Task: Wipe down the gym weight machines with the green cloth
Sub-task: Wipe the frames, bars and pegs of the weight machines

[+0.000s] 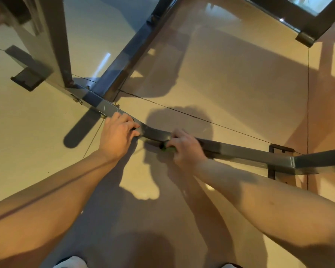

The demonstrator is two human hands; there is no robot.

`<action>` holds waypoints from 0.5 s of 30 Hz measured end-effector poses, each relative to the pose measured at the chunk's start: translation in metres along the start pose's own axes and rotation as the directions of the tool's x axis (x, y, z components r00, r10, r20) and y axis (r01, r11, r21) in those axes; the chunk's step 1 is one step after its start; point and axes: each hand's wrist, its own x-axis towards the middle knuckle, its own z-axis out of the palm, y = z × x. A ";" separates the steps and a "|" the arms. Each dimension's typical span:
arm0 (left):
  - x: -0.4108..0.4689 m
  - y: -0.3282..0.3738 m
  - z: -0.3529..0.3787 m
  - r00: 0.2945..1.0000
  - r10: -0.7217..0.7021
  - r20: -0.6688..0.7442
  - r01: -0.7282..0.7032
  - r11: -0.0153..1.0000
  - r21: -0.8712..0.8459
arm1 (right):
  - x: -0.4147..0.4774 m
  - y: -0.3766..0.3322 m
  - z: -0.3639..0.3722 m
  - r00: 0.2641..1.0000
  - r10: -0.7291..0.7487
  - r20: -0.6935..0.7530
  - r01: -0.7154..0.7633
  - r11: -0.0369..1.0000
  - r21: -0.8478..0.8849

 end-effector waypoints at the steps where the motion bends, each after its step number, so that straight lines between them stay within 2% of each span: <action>1: 0.000 -0.002 -0.001 1.000 0.011 0.008 -0.011 1.000 0.011 | 0.016 -0.014 0.009 1.000 -0.027 0.015 0.026 0.999 0.023; 5: 0.004 -0.003 -0.004 1.000 0.011 0.018 -0.012 0.999 0.034 | 0.041 -0.032 0.011 0.996 -0.063 0.055 0.057 0.992 0.111; 9: 0.005 0.001 -0.004 1.000 -0.021 0.012 0.021 1.000 0.003 | -0.010 0.022 -0.028 0.994 0.011 0.108 -0.021 0.996 0.092; 12: 0.005 0.003 -0.002 0.998 -0.060 0.008 0.060 0.998 -0.024 | -0.040 0.055 -0.040 0.999 0.042 0.010 -0.042 0.998 0.040; 15: 0.004 0.003 0.001 0.997 -0.074 0.005 0.074 0.997 -0.021 | -0.034 0.042 -0.027 0.992 0.108 -0.058 -0.105 0.992 0.065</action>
